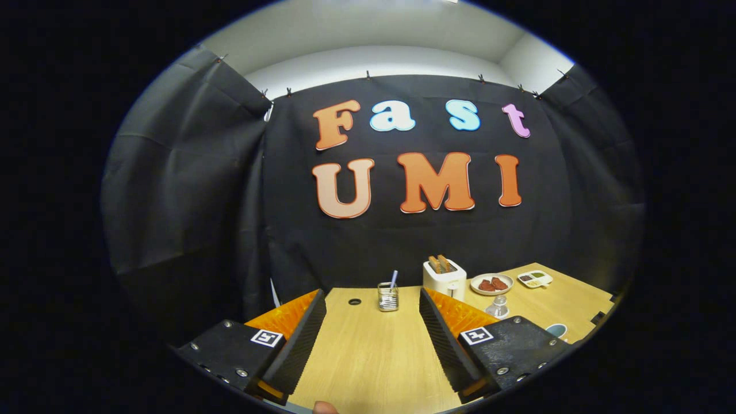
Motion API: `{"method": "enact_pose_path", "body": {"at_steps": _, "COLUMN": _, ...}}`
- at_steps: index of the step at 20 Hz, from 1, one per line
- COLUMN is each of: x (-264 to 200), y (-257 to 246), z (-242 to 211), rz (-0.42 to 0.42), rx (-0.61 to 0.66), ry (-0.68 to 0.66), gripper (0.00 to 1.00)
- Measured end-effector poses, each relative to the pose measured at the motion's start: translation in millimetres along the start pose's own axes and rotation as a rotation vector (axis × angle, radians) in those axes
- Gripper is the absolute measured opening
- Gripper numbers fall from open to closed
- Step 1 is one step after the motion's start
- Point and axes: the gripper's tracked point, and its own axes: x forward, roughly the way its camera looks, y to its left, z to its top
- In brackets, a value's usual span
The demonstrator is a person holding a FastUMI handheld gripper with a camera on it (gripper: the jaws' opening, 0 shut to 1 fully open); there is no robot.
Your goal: Take the bottle from table, then pour the juice into the cup, finally place the bottle on the coaster
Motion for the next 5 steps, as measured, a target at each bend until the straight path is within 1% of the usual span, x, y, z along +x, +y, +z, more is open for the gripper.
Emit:
{"method": "enact_pose_path", "body": {"at_steps": 2, "x": -8, "y": 13, "z": 0, "rz": 0.025, "rx": 0.021, "ry": -0.005, "gripper": 0.96}}
{"method": "enact_pose_path", "body": {"at_steps": 5, "x": -17, "y": 19, "z": -3, "rz": 0.035, "rx": 0.027, "ry": -0.006, "gripper": 0.96}}
